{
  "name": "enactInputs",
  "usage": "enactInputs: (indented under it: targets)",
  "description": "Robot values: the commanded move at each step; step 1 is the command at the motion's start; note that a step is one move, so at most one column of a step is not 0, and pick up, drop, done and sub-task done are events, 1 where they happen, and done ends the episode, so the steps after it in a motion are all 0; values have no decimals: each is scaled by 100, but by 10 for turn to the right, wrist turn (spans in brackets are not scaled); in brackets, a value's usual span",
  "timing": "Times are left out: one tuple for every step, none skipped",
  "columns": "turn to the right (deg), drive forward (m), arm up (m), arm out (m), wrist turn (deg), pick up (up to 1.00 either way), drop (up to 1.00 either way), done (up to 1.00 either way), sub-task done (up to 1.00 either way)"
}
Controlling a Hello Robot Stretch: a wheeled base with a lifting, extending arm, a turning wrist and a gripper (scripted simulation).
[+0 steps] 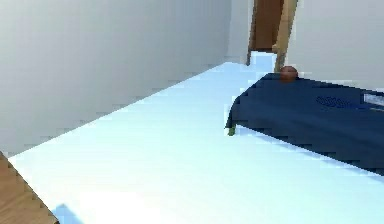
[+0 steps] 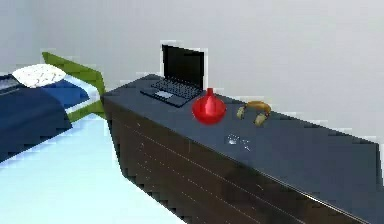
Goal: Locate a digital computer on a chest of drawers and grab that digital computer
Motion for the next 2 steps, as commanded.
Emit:
enactInputs:
  targets:
    - [450,0,0,0,0,0,0,0,0]
    - [90,0,0,0,0,0,0,0,0]
